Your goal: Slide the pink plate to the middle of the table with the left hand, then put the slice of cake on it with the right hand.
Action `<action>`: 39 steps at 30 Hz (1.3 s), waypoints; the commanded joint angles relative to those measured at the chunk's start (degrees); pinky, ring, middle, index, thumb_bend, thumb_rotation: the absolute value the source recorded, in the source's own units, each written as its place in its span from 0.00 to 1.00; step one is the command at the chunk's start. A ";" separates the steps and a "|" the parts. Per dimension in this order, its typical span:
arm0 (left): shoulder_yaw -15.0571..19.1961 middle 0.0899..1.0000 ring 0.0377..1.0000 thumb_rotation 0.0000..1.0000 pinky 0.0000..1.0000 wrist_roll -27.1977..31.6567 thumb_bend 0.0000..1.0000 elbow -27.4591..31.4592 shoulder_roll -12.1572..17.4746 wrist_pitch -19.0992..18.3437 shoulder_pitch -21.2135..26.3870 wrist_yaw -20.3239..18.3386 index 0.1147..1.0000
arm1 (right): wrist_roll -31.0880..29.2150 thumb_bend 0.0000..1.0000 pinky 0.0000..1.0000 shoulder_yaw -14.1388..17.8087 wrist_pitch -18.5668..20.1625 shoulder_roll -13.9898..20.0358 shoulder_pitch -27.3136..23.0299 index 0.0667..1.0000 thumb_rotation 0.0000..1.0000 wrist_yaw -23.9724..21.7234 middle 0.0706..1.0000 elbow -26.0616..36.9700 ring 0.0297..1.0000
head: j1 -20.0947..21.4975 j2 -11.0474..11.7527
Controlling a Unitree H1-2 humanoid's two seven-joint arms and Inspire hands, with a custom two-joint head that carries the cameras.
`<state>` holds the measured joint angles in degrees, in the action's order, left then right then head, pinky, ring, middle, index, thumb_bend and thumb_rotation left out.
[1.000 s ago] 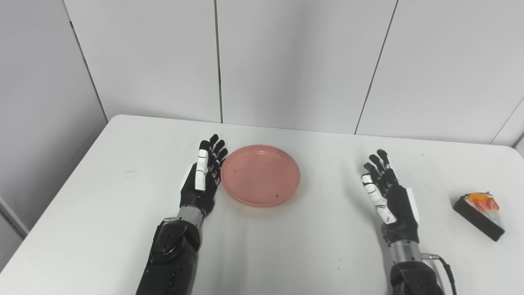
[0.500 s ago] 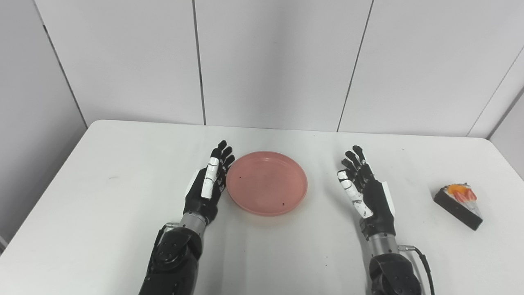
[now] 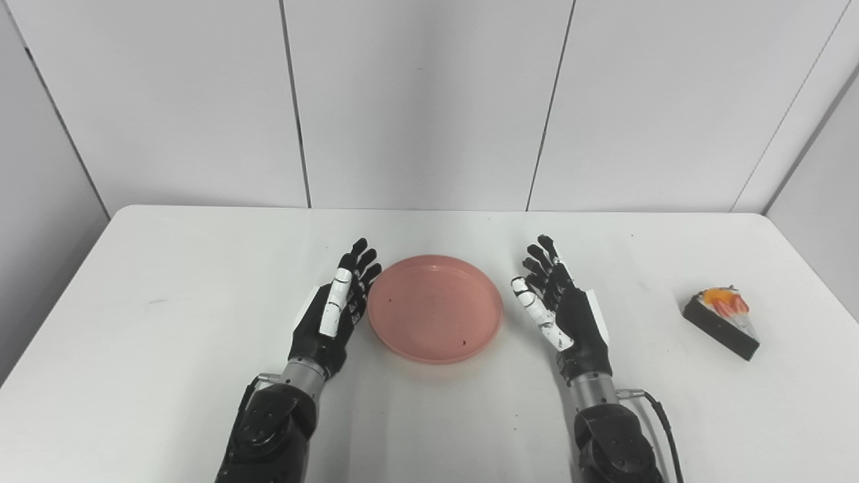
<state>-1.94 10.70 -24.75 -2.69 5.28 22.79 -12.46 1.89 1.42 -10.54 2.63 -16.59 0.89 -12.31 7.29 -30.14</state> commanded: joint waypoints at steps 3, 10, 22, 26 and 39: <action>-1.30 0.98 0.97 0.96 0.96 -0.80 0.74 -2.85 -0.45 1.40 -3.52 -1.46 0.97 | 1.20 0.48 0.89 -0.70 -0.22 -0.84 0.32 0.93 0.60 0.79 0.90 0.06 0.88 | -0.15 0.14; -1.44 0.99 0.97 0.98 0.96 -1.57 0.72 -5.66 -0.57 4.48 -3.04 -1.84 0.98 | 2.59 0.48 0.86 -0.70 -1.25 -0.71 -0.03 0.90 0.59 1.57 0.88 -0.50 0.87 | -0.52 0.59; -1.75 1.00 1.00 1.00 1.00 -4.28 0.73 -11.80 -0.80 12.68 -1.36 0.25 1.00 | 10.40 0.59 0.74 2.50 -3.68 4.31 -4.26 0.84 0.46 8.72 0.82 -1.07 0.79 | -0.02 1.05; -1.76 1.00 1.00 1.00 1.00 -5.51 0.74 -11.83 -1.01 13.71 -1.47 2.05 1.00 | 12.30 0.58 0.72 4.18 -5.46 7.33 -5.31 0.84 0.38 11.09 0.81 -1.24 0.79 | 0.43 1.03; -0.54 1.00 1.00 1.00 1.00 -5.13 0.69 -11.54 -1.05 9.53 -0.48 3.27 1.00 | 21.29 0.68 0.74 8.07 14.40 20.48 -6.99 0.82 0.48 7.48 0.79 12.08 0.80 | 4.46 1.02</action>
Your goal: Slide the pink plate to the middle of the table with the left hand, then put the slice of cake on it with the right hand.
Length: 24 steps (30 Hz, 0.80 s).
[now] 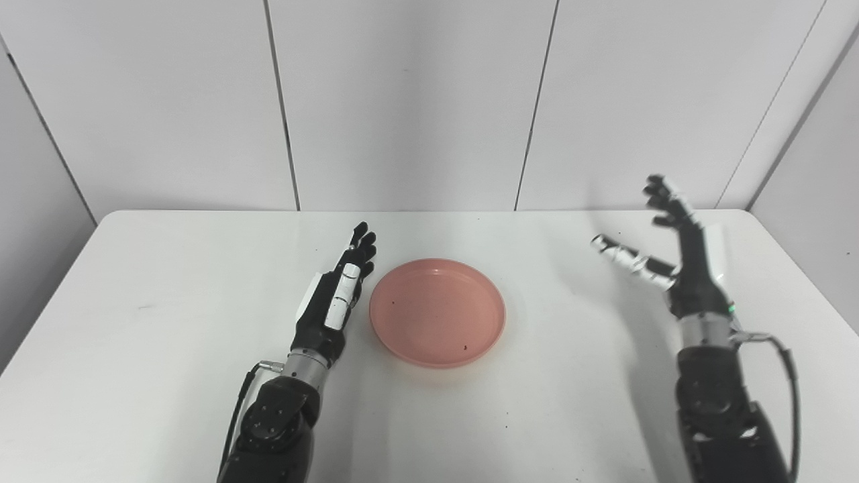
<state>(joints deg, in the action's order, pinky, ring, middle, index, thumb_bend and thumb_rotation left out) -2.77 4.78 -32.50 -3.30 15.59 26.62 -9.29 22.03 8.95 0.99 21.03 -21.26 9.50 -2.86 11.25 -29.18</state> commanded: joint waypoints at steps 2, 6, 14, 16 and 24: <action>0.71 1.00 1.00 1.00 1.00 0.57 0.68 -3.78 -0.57 -1.35 -4.19 0.64 1.00 | 1.56 0.70 0.72 0.54 6.94 4.19 -2.59 0.81 0.48 -3.51 0.79 4.78 0.79 | 1.55 0.17; 1.43 1.00 1.00 1.00 1.00 0.67 0.66 -4.44 -0.58 -1.43 -3.86 0.61 1.00 | 1.86 0.79 0.68 0.54 12.37 6.58 -3.34 0.81 0.47 -5.94 0.78 6.76 0.76 | 3.96 0.46; 1.72 1.00 1.00 1.00 1.00 1.02 0.65 -5.95 0.48 0.52 -3.54 -0.84 1.00 | 9.07 0.81 0.76 -1.68 19.50 9.24 -2.99 0.82 0.44 -7.50 0.80 8.28 0.80 | 7.71 0.24; 1.56 1.00 1.00 1.00 1.00 0.44 0.66 -5.96 0.86 1.10 -3.66 -0.56 1.00 | 10.45 0.82 0.74 -2.16 22.05 9.79 -3.03 0.82 0.44 -8.70 0.79 8.83 0.79 | 8.37 0.08; 1.24 1.00 1.00 1.00 1.00 0.74 0.67 -6.63 2.07 1.64 -3.29 -2.07 1.00 | 17.34 0.81 0.65 -0.60 25.92 9.97 -3.04 0.79 0.43 -16.99 0.75 8.49 0.73 | 10.03 0.17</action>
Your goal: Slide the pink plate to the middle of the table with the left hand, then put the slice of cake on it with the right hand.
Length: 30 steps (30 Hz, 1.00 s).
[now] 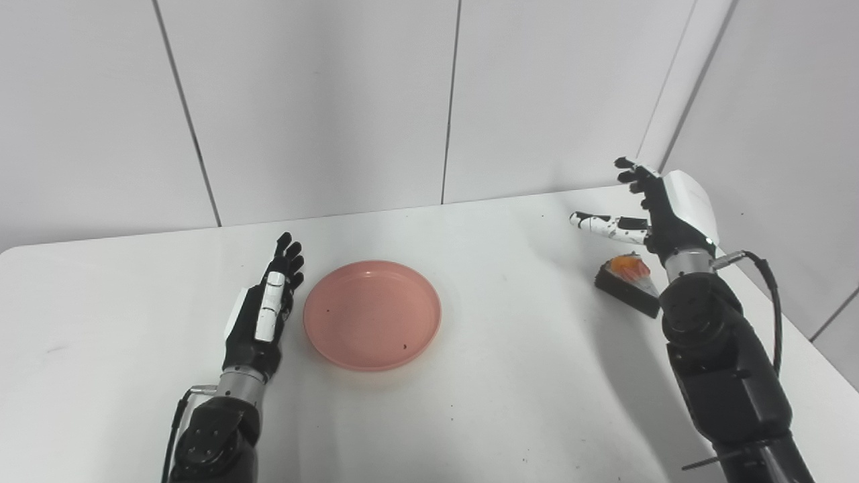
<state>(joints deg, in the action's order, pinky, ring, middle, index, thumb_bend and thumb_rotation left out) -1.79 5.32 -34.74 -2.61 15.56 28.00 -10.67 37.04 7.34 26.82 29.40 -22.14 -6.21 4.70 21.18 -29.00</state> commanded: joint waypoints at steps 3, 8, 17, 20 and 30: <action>0.11 1.00 1.00 1.00 0.99 -0.42 0.65 -4.50 1.63 2.48 -4.68 -0.43 1.00 | 6.33 0.81 0.63 1.97 0.10 1.06 -2.42 0.78 0.42 -5.61 0.75 0.55 0.72 | 0.46 0.11; 0.30 1.00 1.00 1.00 1.00 0.56 0.62 -4.99 1.99 2.19 -4.44 -1.52 1.00 | 11.05 0.84 0.68 4.37 0.10 -0.03 -2.82 0.82 0.39 -10.74 0.78 -0.14 0.76 | 0.62 0.23; -0.05 1.00 1.00 1.00 1.00 -0.18 0.61 -4.33 1.98 2.74 -4.89 -1.37 1.00 | 18.35 0.88 0.57 8.17 0.09 -1.49 -3.76 0.84 0.40 -17.18 0.73 -2.99 0.69 | 0.29 0.33; -0.20 1.00 1.00 1.00 1.00 -0.53 0.62 -4.66 1.99 3.05 -4.85 -1.08 1.00 | 19.07 0.89 0.52 8.72 0.09 -1.62 -3.80 0.85 0.38 -17.91 0.70 -4.03 0.66 | 0.05 0.54; -0.17 1.00 1.00 1.00 1.00 -0.40 0.63 -4.61 1.91 3.21 -4.99 -1.16 1.00 | 18.67 0.96 0.47 7.16 0.09 -0.38 -4.38 0.87 0.46 -18.65 0.64 -8.93 0.58 | 0.04 0.57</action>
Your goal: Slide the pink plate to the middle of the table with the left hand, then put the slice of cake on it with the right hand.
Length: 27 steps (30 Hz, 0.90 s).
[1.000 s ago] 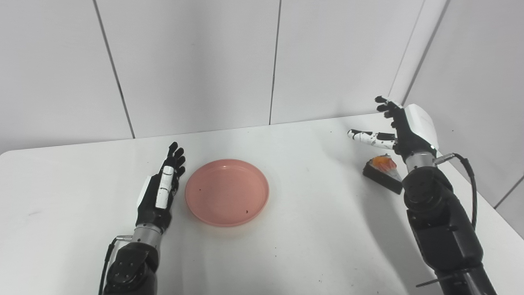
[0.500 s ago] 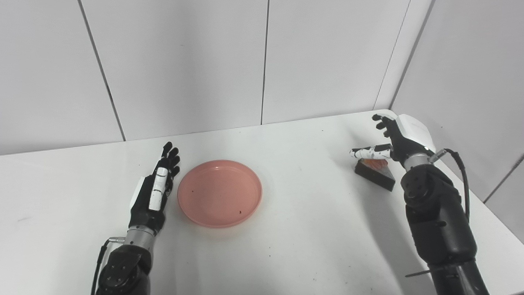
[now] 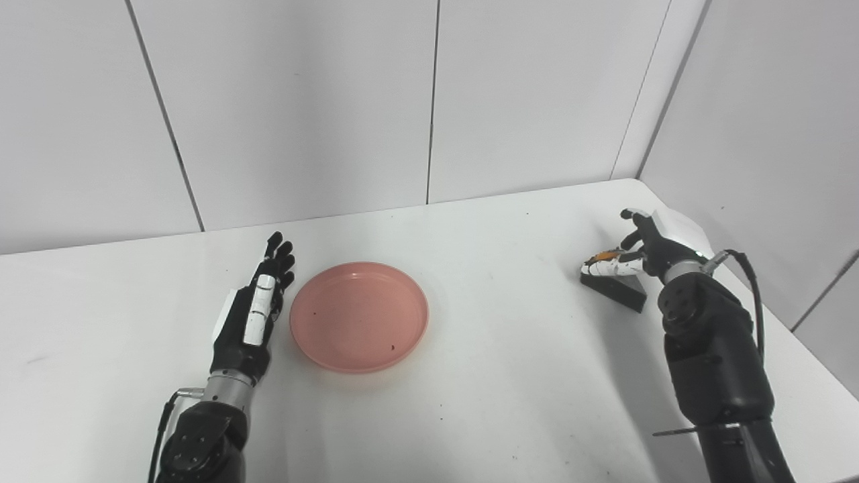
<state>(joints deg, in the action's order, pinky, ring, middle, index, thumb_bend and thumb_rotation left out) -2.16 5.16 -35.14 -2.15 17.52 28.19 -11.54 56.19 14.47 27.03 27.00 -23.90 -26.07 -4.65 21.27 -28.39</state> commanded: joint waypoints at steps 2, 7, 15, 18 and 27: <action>0.32 1.00 1.00 1.00 1.00 0.11 0.63 -4.21 1.39 1.14 -5.18 -0.53 1.00 | -0.40 0.97 0.46 -0.92 -0.13 2.39 -2.69 0.87 0.47 1.22 0.64 -0.20 0.57 | -0.05 -0.05; 0.59 1.00 1.00 1.00 1.00 0.52 0.63 -3.82 1.22 0.39 -5.22 -0.52 1.00 | -4.34 0.99 0.31 -4.00 -0.24 3.42 -3.11 0.88 0.48 4.43 0.46 -4.39 0.36 | -0.05 -0.05; 0.69 1.00 1.00 1.00 1.00 0.38 0.63 -3.39 1.18 -0.22 -5.33 -0.17 1.00 | -6.98 1.00 0.43 -8.60 -0.16 5.19 -3.68 0.86 0.47 7.36 0.59 -8.24 0.52 | -0.12 -0.22; 0.78 1.00 1.00 1.00 1.00 0.75 0.62 -3.31 1.17 -0.53 -5.35 -0.58 1.00 | -7.47 1.00 0.44 -9.00 -0.14 4.96 -3.61 0.86 0.42 8.07 0.59 -8.39 0.54 | -0.12 -0.22; 0.34 1.00 1.00 1.00 1.00 0.11 0.63 -2.69 0.97 -0.38 -5.66 -0.19 1.00 | -6.16 0.95 0.38 -10.79 -0.12 6.51 -3.59 0.87 0.34 6.15 0.55 -7.54 0.44 | -0.26 -0.59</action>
<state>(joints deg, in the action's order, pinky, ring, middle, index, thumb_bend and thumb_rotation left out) -2.08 5.27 -34.82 -2.20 16.92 28.14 -11.60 48.79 3.70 27.02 31.45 -26.39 -19.49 -13.28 21.09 -28.92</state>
